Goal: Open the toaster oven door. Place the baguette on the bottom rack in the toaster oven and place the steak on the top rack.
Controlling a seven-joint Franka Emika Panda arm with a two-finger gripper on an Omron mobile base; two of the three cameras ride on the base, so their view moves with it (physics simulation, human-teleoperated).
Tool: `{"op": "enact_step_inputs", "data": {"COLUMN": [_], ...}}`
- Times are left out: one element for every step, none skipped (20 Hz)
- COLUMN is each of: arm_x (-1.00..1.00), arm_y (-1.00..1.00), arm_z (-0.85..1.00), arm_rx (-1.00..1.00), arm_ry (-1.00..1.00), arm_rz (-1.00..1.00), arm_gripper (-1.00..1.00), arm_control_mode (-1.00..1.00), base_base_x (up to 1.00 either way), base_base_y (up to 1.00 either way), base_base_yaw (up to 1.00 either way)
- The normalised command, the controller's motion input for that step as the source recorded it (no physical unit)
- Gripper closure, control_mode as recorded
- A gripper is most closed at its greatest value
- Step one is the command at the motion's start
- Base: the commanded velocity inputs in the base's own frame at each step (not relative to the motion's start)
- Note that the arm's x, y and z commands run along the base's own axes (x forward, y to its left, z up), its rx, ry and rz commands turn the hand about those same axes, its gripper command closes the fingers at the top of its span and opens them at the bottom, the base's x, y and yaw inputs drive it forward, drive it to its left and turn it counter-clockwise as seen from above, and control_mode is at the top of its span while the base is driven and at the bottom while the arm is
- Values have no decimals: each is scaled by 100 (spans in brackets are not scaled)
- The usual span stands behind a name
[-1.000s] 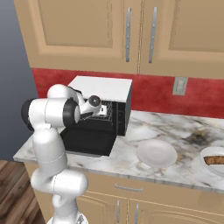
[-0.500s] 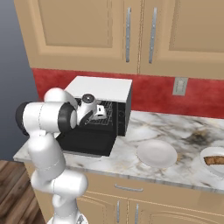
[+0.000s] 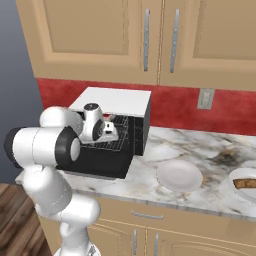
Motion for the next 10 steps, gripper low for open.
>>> {"op": "enact_step_inputs", "data": {"arm_x": [-100, -100, -100, -100, -100, -100, -100, -100, -100, -100], "arm_y": [-41, -39, -44, -44, -44, -44, -41, -42, -41, -43], "arm_z": [-63, -63, -62, -63, -55, -50, -44, -37, -31, -25], "arm_rx": [-10, -10, -9, -7, -5, -3, 0, 0, 0, 0], "arm_ry": [26, 25, 25, 23, 18, 17, 9, 7, 4, 0], "arm_rz": [0, 0, 0, 0, 0, 0, 0, 0, 0, 0], "arm_gripper": [-100, -100, -100, -100, -100, -100, -100, -100, -100, -100], "arm_control_mode": [-100, -100, -100, -100, -100, -100, -100, -100, -100, -100], "base_base_x": [0, 0, 0, 0, 0, 0, 0, 0, 0, 0], "base_base_y": [0, 0, 0, 0, 0, 0, 0, 0, 0, 0], "base_base_yaw": [0, 0, 0, 0, 0, 0, 0, 0, 0, 0]}}
